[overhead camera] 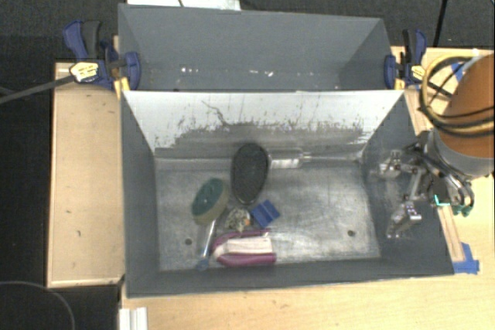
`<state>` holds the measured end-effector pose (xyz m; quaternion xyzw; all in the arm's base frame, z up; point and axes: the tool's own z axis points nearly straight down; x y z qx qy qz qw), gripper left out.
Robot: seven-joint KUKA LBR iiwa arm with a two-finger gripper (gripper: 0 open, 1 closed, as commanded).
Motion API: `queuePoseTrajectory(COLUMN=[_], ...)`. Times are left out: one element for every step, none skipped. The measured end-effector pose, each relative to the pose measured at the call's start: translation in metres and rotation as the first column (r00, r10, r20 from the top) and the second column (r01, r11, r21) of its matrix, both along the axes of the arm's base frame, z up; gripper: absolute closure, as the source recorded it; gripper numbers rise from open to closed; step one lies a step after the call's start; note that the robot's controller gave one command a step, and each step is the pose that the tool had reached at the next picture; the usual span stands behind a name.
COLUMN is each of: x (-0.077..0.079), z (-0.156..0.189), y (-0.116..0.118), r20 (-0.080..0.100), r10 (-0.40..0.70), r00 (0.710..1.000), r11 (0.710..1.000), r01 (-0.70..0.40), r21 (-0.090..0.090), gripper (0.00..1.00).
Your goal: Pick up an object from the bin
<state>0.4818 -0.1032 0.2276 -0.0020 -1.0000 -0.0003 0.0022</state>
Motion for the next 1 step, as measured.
queuePoseTrajectory(x=[0.0269], z=[-0.0945], y=[0.0793], r20=[0.000], r10=[-0.043], r00=[0.999], r11=[0.999], r01=[0.043], r21=[0.004], gripper=[0.00])
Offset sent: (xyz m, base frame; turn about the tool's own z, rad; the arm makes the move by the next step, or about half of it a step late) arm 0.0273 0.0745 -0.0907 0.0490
